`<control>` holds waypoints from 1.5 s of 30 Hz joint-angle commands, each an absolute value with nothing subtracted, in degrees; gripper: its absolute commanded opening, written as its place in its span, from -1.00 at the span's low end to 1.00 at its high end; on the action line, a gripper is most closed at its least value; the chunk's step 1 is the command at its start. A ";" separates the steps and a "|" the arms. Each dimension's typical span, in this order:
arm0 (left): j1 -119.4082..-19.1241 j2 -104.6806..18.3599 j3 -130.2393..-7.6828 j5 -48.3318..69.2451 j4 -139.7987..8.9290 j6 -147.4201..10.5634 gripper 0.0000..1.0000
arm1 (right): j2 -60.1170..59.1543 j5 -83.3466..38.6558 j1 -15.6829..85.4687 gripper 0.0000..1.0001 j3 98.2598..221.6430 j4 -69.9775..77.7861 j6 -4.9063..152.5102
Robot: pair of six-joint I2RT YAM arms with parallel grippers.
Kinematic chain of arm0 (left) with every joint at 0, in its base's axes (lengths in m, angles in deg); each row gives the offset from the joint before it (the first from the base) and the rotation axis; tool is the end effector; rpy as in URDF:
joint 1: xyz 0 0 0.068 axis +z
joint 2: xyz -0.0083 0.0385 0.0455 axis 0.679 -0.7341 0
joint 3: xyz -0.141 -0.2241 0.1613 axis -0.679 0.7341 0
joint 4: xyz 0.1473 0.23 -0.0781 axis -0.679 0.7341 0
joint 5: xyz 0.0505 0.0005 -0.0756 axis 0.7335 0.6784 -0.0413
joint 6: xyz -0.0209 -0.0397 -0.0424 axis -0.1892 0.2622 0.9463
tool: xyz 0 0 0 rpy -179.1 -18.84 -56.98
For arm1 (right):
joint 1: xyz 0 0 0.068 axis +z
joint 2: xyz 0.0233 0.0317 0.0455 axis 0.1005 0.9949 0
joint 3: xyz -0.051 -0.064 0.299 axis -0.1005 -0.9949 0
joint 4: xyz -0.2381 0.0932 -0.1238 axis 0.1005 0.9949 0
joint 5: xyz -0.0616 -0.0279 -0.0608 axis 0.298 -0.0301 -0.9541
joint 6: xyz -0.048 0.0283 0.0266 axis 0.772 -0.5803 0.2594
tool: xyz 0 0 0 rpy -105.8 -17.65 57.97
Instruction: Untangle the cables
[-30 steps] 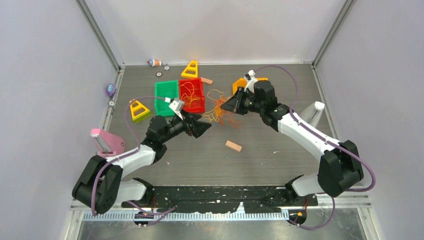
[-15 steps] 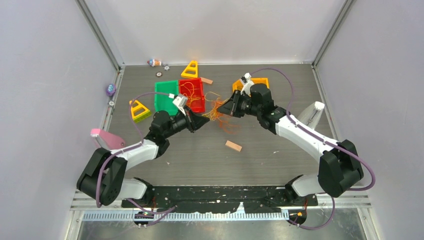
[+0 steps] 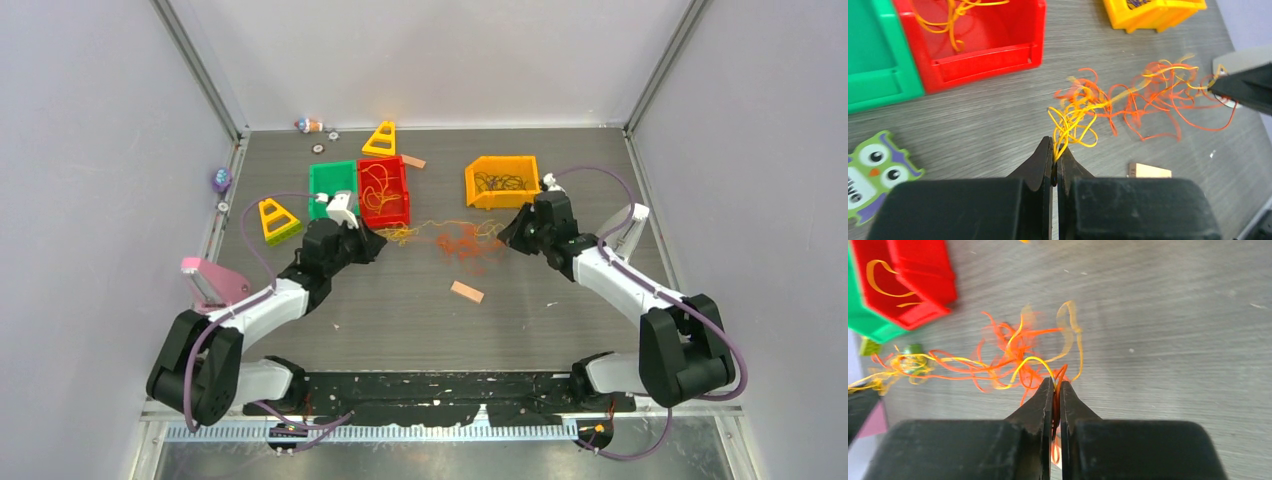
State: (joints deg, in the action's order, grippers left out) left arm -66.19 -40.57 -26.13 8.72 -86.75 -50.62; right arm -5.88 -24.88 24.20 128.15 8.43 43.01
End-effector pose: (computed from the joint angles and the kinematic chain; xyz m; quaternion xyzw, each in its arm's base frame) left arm 0.2535 -0.1186 0.2197 0.0074 0.8178 -0.3179 0.4797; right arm 0.2848 0.0993 0.2429 0.1293 0.8848 0.2447 0.3750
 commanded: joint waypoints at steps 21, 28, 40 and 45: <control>-66.14 -38.95 -28.79 9.04 -85.48 -54.70 -1.00 | 2.53 -32.83 44.79 0.92 141.28 10.78 69.96; -66.15 -38.14 -28.53 8.50 -85.70 -54.93 -1.00 | 14.12 -33.75 50.28 0.76 148.99 8.81 72.50; -66.15 -36.17 -27.55 14.31 -84.02 -54.56 -0.97 | 23.33 -48.35 52.12 -0.87 150.92 12.25 65.45; -66.15 -33.35 -26.85 24.90 -79.30 -53.69 -0.80 | 13.18 -54.75 51.02 -0.89 138.97 11.83 63.67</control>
